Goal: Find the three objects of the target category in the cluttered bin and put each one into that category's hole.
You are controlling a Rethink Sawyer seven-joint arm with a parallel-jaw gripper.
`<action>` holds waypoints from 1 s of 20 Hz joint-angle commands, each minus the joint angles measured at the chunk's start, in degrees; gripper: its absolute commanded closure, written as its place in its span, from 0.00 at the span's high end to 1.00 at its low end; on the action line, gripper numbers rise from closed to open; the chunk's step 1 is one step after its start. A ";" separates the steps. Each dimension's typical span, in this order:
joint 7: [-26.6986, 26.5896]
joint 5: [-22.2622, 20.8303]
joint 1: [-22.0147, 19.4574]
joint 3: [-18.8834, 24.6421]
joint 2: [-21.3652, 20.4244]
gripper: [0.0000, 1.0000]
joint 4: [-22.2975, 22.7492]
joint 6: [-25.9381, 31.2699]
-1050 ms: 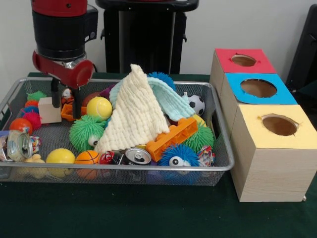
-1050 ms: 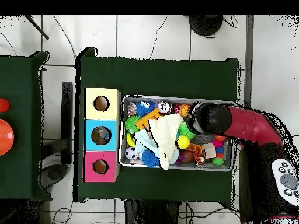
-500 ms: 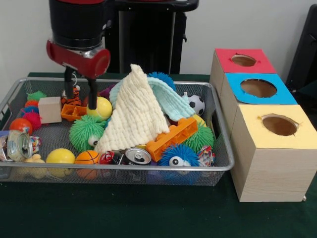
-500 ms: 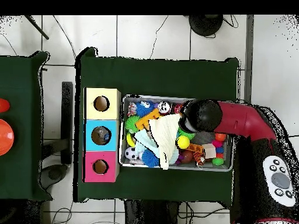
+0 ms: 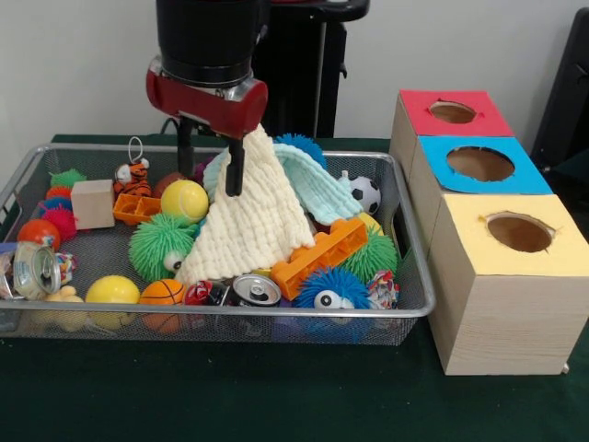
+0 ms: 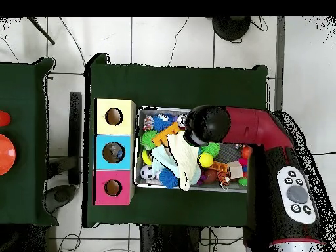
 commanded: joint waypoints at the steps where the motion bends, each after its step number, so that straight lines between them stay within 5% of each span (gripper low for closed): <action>1: -10.79 -1.74 -0.64 5.04 5.04 1.00 1.95 2.03; 20: -13.59 -1.79 -0.26 6.56 11.17 1.00 0.97 11.60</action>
